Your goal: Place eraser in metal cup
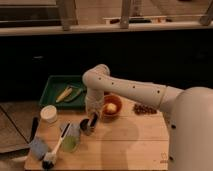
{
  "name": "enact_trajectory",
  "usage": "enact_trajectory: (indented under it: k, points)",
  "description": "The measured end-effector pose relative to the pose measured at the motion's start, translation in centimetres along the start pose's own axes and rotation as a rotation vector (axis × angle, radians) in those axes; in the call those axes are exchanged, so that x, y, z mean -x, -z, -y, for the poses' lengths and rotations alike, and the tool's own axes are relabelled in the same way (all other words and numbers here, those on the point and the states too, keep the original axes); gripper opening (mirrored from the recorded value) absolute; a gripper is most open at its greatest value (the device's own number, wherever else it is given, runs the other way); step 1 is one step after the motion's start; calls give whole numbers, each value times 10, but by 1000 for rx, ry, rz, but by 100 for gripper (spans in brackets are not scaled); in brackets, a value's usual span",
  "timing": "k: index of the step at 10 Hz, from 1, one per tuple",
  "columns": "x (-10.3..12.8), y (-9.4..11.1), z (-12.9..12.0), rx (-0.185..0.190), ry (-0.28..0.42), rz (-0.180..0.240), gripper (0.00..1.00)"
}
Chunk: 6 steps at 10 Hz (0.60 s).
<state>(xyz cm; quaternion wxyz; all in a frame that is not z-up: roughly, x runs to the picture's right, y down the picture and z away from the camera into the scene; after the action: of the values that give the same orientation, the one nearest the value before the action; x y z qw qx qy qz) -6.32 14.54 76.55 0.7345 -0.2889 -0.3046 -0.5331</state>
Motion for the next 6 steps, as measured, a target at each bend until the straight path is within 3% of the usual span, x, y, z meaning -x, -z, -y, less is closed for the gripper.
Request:
enact_trajectory:
  k: [6]
  points:
    - [22,25,23,10,71,-28,0]
